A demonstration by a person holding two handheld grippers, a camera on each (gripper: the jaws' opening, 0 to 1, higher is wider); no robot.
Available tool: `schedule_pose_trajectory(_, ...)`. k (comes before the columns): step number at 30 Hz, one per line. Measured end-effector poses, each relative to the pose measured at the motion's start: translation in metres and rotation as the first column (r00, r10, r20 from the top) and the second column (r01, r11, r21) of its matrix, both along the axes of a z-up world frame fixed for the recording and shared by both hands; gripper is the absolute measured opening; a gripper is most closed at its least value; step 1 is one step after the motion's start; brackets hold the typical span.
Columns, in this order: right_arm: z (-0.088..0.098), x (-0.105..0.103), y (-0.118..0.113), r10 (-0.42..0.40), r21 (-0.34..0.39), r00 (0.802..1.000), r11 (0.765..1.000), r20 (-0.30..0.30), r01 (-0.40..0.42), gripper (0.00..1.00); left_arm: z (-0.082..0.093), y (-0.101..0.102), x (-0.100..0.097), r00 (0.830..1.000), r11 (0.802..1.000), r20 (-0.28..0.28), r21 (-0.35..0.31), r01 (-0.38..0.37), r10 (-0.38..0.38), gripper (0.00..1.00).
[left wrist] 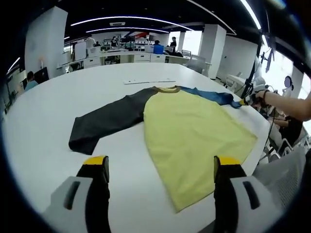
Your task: Fold the garment on the visible template until the final outline fits inside the template.
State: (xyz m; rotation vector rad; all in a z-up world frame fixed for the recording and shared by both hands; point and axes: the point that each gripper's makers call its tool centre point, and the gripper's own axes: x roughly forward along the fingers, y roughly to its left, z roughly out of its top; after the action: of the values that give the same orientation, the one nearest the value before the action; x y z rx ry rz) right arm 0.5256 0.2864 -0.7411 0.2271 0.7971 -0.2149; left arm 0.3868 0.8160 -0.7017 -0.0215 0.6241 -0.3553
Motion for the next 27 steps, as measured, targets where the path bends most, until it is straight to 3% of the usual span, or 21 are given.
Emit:
schedule_pose_trajectory(14, 0.014, 0.016, -0.036, 0.075, -0.153, 0.996, 0.985, -0.053, -0.083, 0.00, 0.002, -0.007, -0.001, 0.999, 0.999, 0.004, 0.021, 0.046, -0.046, 0.91)
schedule_pose_trajectory(21, 0.012, 0.018, -0.051, 0.123, -0.233, 0.986, 0.961, -0.114, -0.147, 0.00, 0.008, -0.007, 0.000, 0.998, 0.999, 0.030, 0.014, 0.046, -0.047, 0.93)
schedule_pose_trajectory(27, 0.009, 0.019, -0.068, 0.127, -0.246, 0.981, 0.956, -0.144, -0.160, 0.00, 0.008, -0.006, 0.000, 0.998, 0.998, 0.034, 0.032, 0.050, -0.051, 0.93)
